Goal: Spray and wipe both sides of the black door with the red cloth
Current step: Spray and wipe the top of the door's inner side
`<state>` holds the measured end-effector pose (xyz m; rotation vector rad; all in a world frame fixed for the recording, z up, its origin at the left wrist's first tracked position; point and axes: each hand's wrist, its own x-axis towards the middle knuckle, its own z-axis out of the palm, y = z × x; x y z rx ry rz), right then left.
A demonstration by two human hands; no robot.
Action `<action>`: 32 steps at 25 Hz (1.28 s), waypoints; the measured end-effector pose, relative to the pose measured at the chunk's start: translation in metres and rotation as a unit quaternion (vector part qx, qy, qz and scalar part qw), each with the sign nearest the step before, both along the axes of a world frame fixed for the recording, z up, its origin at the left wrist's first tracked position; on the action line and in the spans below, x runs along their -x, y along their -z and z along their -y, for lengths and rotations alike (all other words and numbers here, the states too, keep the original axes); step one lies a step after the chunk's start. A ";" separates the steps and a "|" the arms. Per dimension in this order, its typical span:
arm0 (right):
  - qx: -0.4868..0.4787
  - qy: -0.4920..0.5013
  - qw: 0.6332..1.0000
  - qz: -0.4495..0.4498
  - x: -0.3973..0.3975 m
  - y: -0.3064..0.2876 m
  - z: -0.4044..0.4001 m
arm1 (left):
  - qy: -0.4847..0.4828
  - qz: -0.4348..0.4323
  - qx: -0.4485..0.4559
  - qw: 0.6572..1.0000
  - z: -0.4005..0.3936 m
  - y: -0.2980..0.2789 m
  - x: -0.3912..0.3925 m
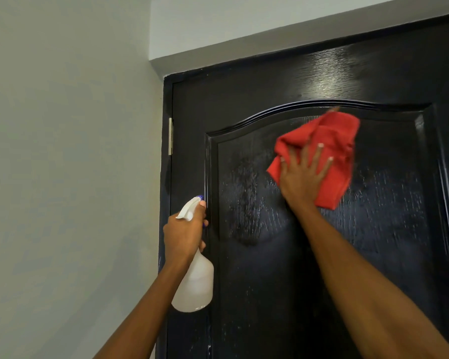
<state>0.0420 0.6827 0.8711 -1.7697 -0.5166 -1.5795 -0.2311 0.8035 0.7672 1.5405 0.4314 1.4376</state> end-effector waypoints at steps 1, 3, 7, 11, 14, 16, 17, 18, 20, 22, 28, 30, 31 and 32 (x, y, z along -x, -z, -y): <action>0.044 -0.008 0.999 0.031 0.008 0.002 -0.019 | 0.020 0.006 0.010 1.000 -0.005 0.004 0.002; 0.129 -0.033 0.987 0.095 0.022 0.005 -0.053 | 0.033 0.008 0.017 0.999 -0.012 0.010 0.002; 0.376 -0.062 0.895 0.229 0.032 0.064 -0.103 | -0.017 -0.012 0.008 1.000 -0.007 0.017 -0.013; 0.548 -0.086 0.801 0.226 0.015 0.162 -0.056 | -0.043 -0.052 -0.025 0.997 0.014 0.034 -0.031; 0.511 -0.078 0.842 0.156 -0.006 0.184 0.030 | -0.003 -0.067 -0.022 0.997 0.039 0.054 -0.044; 0.436 -0.057 0.890 0.119 -0.021 0.180 0.088 | 0.034 -0.065 -0.007 0.997 0.059 0.071 -0.054; 0.390 -0.036 0.915 0.102 -0.034 0.178 0.116 | 0.053 -0.061 0.003 0.997 0.068 0.081 -0.059; 0.335 -0.005 0.939 0.074 -0.045 0.178 0.143 | 0.070 -0.063 0.013 0.996 0.076 0.089 -0.064; 0.190 0.060 0.980 -0.019 -0.059 0.186 0.183 | 0.092 -0.073 0.020 0.993 0.088 0.101 -0.070; 0.017 0.072 0.989 -0.126 -0.059 0.210 0.187 | 0.104 -0.084 0.018 0.991 0.094 0.107 -0.070; 0.074 0.002 0.987 -0.145 -0.001 0.267 0.067 | 0.073 -0.095 0.029 0.992 0.077 0.114 -0.049; 0.306 -0.004 0.952 0.022 0.003 0.277 0.057 | 0.057 -0.099 0.032 0.993 0.074 0.122 -0.047; 0.390 -0.014 0.918 0.076 -0.001 0.272 0.065 | 0.056 -0.102 0.033 0.993 0.075 0.126 -0.047; 0.433 -0.014 0.895 0.104 -0.006 0.265 0.078 | 0.063 -0.105 0.035 0.992 0.078 0.129 -0.050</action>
